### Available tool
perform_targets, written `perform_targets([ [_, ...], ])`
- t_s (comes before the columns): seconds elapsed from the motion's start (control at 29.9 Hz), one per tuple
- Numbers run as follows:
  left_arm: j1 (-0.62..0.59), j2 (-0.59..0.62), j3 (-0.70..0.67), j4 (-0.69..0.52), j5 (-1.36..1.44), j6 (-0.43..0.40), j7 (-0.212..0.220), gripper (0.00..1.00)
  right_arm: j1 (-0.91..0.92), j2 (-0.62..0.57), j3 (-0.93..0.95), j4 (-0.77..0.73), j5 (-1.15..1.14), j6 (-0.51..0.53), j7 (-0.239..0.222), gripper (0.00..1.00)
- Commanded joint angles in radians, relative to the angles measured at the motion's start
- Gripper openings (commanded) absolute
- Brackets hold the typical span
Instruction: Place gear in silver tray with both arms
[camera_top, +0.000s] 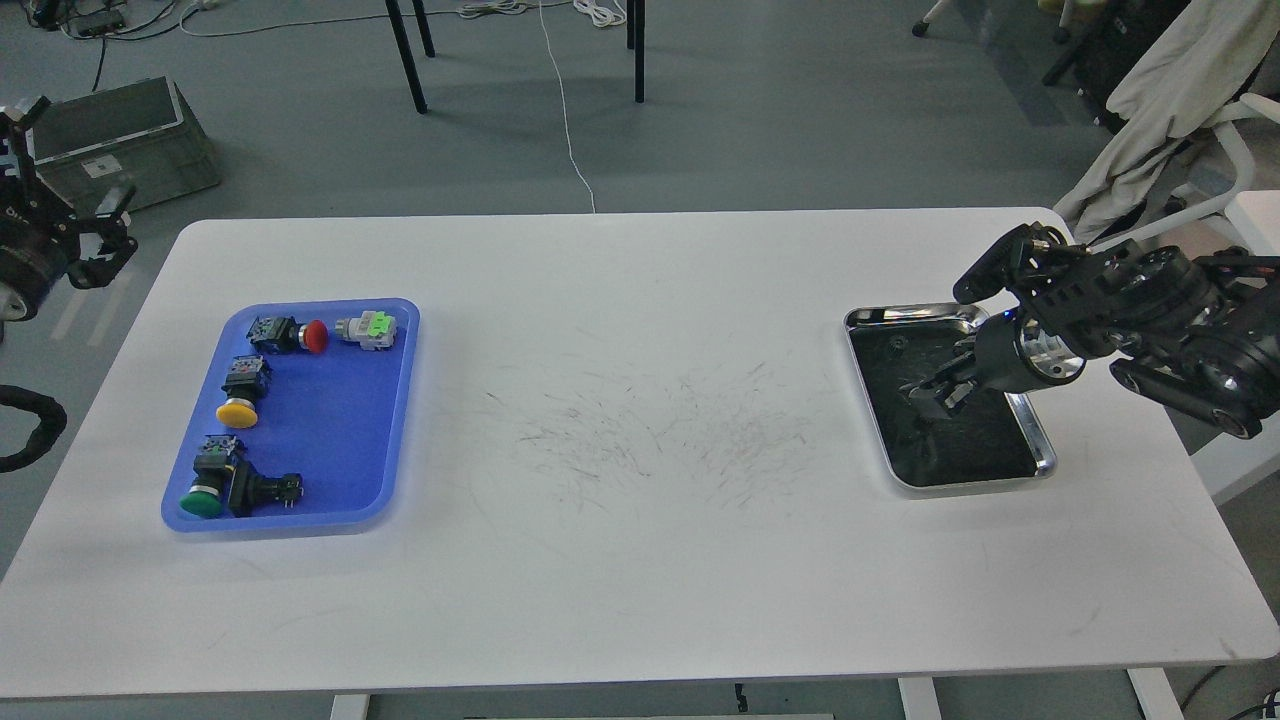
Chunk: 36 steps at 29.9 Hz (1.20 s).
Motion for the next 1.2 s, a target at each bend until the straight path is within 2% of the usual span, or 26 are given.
perform_targets([
  [0.0, 0.002, 0.001, 0.002, 0.0, 0.0, 0.0, 0.0, 0.98, -0.001, -0.005, 0.115, -0.029, 0.106, 0.007, -0.005, 0.88],
  [0.17, 0.009, 0.001, 0.002, -0.001, 0.0, 0.0, 0.0, 0.98, 0.008, -0.028, 0.188, -0.083, 0.326, 0.008, -0.006, 0.89],
  [0.57, 0.009, 0.004, 0.002, -0.003, 0.0, 0.0, 0.0, 0.98, -0.002, -0.196, 0.447, -0.124, 0.749, -0.018, -0.011, 0.89],
  [0.9, 0.009, 0.004, -0.013, -0.009, -0.017, 0.0, 0.003, 0.98, -0.102, -0.215, 0.473, -0.246, 1.312, -0.027, -0.014, 0.93],
  [1.17, 0.008, -0.022, -0.044, -0.027, -0.118, 0.0, 0.003, 0.98, -0.211, -0.195, 0.571, -0.257, 1.543, -0.07, -0.011, 0.95],
])
